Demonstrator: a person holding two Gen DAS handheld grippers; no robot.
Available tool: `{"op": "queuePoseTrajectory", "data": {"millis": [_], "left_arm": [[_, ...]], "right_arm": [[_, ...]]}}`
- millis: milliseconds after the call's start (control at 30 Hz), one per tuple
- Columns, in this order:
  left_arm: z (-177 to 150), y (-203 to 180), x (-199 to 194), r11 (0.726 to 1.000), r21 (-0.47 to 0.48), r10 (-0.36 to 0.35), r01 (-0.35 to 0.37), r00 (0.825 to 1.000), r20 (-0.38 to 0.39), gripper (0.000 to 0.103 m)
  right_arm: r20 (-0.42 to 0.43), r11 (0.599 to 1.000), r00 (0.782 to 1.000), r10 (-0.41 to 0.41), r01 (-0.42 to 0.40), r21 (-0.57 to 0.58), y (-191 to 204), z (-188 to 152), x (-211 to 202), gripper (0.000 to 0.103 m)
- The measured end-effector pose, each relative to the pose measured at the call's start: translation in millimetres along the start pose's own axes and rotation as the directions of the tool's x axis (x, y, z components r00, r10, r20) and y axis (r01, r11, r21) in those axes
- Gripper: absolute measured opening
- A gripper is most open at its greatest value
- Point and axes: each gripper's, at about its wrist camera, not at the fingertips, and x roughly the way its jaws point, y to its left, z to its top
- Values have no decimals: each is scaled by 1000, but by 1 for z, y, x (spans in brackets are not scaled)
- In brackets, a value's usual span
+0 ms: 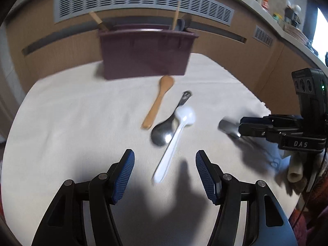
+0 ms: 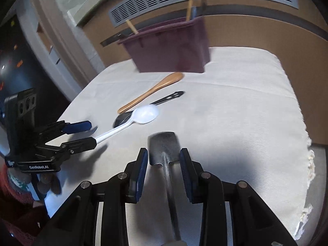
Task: Organize utensils
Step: 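Move the right tool to the small black spatula and grasp its handle, then grasp the white plastic spoon with the left tool while the right tool holds the spatula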
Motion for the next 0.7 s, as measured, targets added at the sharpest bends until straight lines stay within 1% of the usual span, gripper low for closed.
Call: {"op": "queuePoseTrajectory", "data": {"millis": [33,67,133,167,200,267,300,333,367,467,600,700], "left_arm": [[6,-3,3,1000,21,-8,8,1000,-4,63],[14,-10,7,998,61,-8,8,1000,-9,63],[27,-24,15,988,153,18,-14,1000,-22,62],[35,-32,21,977,208,41,-34,999,-29,61],[37,-36,27,970,238,55,-45,998,-36,59],[44,-43,40,954,293,80,-54,994,-76,53],[48,-44,48,948,312,95,-58,990,-104,47],[51,-43,56,946,320,104,-59,986,-126,44],[53,-42,62,944,325,109,-53,982,-154,44],[55,-42,72,946,322,101,-30,974,-203,44],[56,-46,78,946,322,99,-27,972,-211,44],[58,-45,81,955,296,87,-21,974,-210,44]], "right_arm": [[7,1000,1000,-7,7,16,-4,0,-2,30],[14,1000,1000,-14,14,27,-6,0,-3,30],[38,998,999,-23,21,63,-14,0,-8,30],[48,997,999,-24,20,79,-17,0,-10,30],[58,995,998,-25,19,99,-21,0,-12,30],[69,991,997,-20,11,132,-27,-1,-15,32],[74,989,997,-16,5,150,-31,-1,-16,32],[77,987,997,-11,-2,162,-33,0,-17,32],[77,985,997,-5,-8,170,-35,0,-18,32],[73,983,997,8,-21,181,-38,0,-18,32],[61,984,998,10,-21,178,-38,0,-17,32],[42,981,999,2,-10,193,-40,-1,-15,34]]}}
